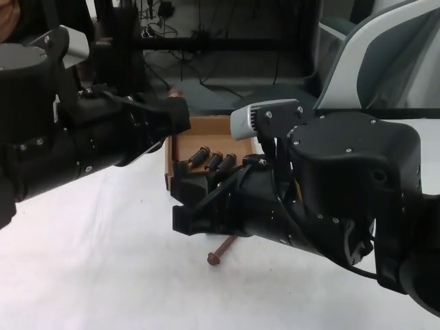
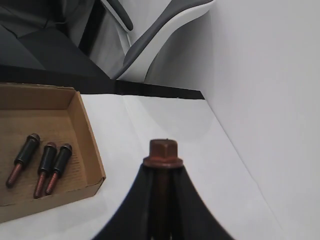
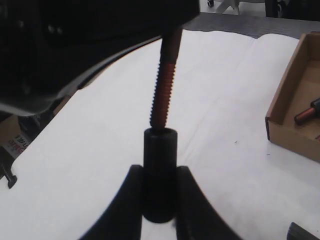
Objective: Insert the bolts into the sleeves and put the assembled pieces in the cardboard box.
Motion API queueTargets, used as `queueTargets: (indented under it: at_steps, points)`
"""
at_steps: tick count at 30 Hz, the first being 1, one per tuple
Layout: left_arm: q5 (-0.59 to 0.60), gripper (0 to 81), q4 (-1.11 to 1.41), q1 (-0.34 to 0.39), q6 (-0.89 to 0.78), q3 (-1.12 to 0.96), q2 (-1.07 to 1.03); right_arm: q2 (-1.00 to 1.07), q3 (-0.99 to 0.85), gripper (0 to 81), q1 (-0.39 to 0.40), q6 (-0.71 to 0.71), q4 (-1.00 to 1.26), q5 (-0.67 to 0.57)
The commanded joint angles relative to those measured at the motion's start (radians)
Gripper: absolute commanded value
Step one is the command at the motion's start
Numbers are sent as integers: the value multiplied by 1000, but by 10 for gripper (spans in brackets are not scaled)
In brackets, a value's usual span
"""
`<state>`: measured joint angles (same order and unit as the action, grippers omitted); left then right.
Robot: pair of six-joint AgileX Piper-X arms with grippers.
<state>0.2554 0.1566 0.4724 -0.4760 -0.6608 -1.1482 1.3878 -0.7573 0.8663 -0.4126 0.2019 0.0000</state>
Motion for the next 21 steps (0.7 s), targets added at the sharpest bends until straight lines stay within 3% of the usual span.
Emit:
queueTargets:
  at_steps: [1, 8, 21]
  points:
    - [-9, 17, 4, 17, -12, 1, 6, -15, -14, 6, -15, -28, 35, 24]
    - [-65, 17, 4, 63, -13, 1, 6, -15, -14, 6, -22, -38, 35, -6]
    - [-76, 17, 4, 63, 31, 2, 6, -52, -14, 6, -22, -38, 35, -6]
